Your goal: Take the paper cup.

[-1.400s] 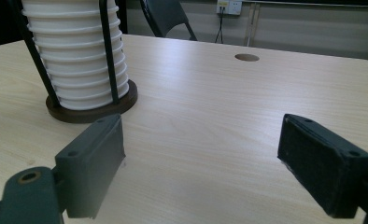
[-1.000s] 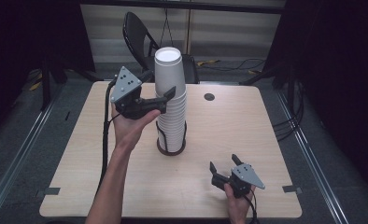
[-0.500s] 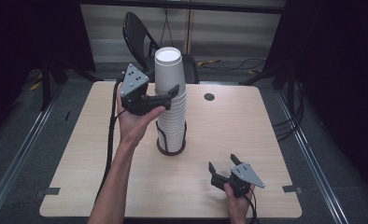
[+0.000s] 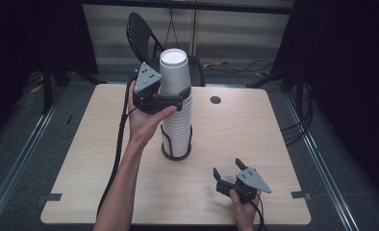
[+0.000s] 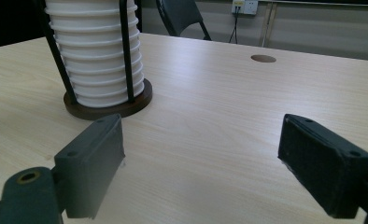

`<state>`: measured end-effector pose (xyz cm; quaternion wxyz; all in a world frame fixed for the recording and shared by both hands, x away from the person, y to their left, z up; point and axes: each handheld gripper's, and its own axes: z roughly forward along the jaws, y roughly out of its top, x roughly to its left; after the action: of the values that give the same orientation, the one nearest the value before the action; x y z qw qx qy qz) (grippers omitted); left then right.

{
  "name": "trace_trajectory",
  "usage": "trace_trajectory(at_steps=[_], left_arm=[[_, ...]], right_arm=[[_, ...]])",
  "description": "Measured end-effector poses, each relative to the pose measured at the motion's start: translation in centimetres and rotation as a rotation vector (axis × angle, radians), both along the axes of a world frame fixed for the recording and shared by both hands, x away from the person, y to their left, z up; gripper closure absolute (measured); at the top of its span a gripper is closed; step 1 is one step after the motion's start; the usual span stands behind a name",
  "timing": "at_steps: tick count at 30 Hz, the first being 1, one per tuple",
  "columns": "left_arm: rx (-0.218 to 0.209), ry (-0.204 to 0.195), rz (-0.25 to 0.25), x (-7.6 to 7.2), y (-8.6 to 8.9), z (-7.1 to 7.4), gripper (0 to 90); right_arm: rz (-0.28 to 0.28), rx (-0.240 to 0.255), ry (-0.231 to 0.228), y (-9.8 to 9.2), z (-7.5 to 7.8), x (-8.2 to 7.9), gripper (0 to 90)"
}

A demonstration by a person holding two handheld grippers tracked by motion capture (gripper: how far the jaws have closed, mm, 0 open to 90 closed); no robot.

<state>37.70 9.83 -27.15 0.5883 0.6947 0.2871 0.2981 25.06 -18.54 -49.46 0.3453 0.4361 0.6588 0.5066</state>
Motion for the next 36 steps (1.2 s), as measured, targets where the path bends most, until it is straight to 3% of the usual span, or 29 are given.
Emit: trace_trajectory(at_steps=[4, 8, 13, 18, 26, 36], left_arm=[[-0.008, 0.045, -0.017, 0.8, -0.2, -0.4, 8.0], [-0.007, 0.047, -0.018, 0.7, -0.1, -0.3, 10.2], [-0.029, 0.028, -0.025, 0.5, 0.2, 0.5, 10.5], [-0.010, 0.021, -0.030, 0.3, 0.3, 1.3, 10.8], [-0.023, 0.009, -0.025, 0.3, 0.5, 1.7, 11.4], [-0.058, -0.032, -0.014, 0.1, 0.7, 3.1, 11.4]], right_arm=[[0.005, 0.004, -0.003, 0.0, 0.0, 0.0, 13.9], [0.002, 0.005, -0.001, 0.0, 0.0, 0.0, 13.9], [-0.003, 0.006, -0.002, 0.0, 0.0, 0.0, 14.0], [-0.007, 0.008, 0.000, -0.1, 0.0, 0.0, 14.0], [-0.008, 0.009, 0.000, -0.1, 0.0, 0.0, 13.9], [-0.008, 0.012, 0.000, -0.1, 0.0, 0.0, 13.9]])
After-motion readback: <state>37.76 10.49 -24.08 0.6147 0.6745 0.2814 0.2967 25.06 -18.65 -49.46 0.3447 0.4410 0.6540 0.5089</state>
